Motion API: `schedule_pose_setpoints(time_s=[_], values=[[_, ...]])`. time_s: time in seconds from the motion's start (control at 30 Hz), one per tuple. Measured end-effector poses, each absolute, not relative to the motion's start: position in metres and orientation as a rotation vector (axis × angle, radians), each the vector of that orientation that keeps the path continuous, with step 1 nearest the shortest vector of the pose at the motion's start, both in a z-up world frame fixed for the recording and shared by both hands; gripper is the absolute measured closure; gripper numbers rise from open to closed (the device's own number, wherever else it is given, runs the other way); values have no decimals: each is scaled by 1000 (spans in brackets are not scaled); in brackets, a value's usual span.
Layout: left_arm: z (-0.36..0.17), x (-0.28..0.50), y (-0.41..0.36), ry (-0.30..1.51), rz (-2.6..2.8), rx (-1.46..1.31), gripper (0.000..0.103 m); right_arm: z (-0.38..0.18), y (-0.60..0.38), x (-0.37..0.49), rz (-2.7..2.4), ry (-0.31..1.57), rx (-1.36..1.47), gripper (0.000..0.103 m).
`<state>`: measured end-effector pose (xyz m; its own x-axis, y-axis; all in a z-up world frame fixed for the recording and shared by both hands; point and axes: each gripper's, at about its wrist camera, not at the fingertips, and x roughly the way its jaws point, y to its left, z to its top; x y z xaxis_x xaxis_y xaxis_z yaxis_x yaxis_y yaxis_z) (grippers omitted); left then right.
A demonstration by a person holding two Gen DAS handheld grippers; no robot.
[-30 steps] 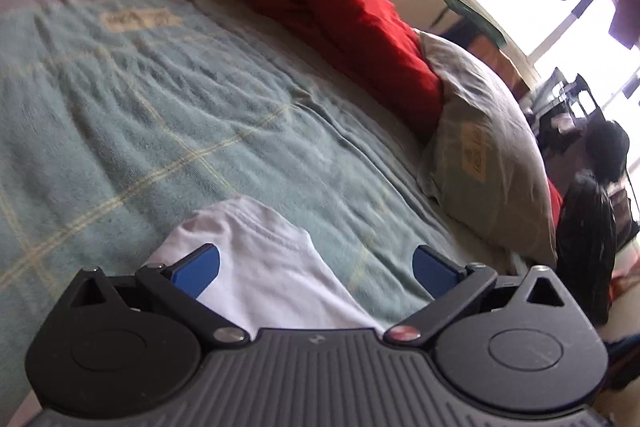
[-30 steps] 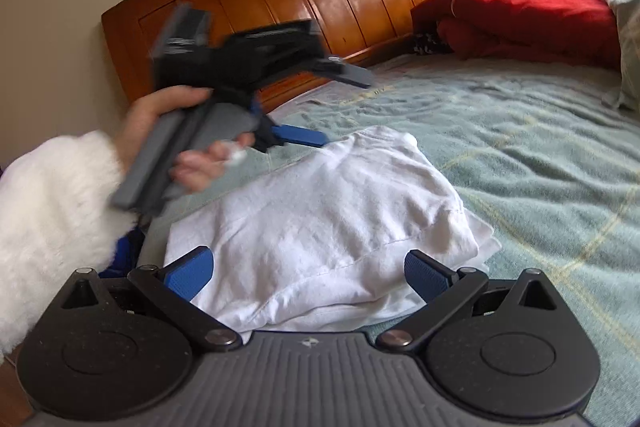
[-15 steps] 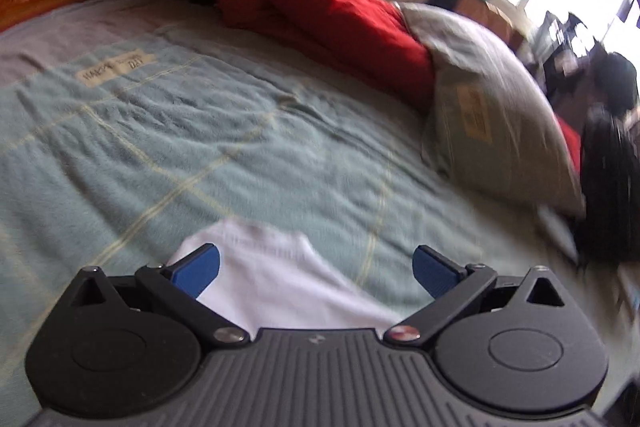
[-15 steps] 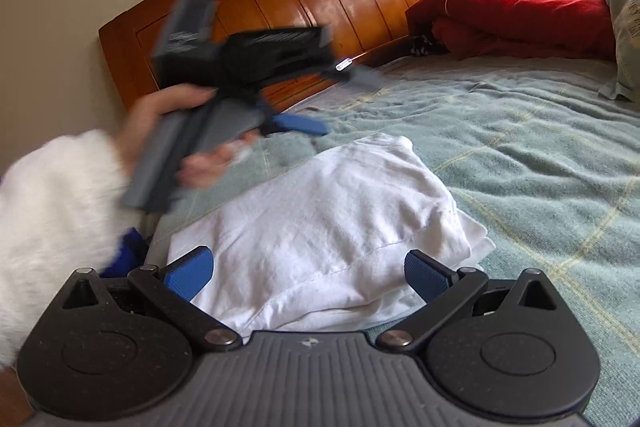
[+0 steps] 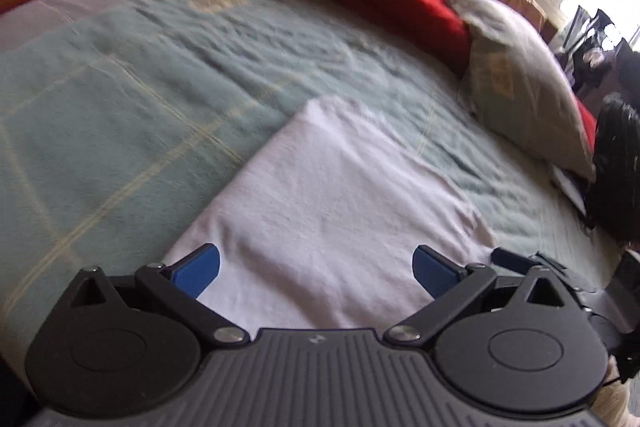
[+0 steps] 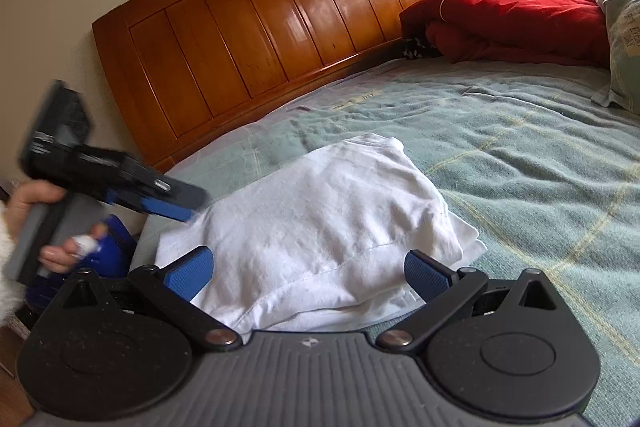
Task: Fold clothes
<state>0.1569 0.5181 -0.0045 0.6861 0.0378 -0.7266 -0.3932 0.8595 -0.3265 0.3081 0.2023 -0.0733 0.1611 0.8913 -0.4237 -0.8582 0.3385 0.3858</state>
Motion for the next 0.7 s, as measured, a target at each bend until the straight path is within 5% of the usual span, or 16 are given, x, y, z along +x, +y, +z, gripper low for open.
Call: schedule_pose_setpoints(time_s=[0.23,0.53,0.7], values=[[-8,82,436,799,488,-18,1,-46,223,266,1279,555,-153,0],[-50,24,386,763,516,-58,1,-47,243,207,1321,477,-403,1],[-63,8,374,715,484,-182,1,-58,216,164,1346,321,-605,34]])
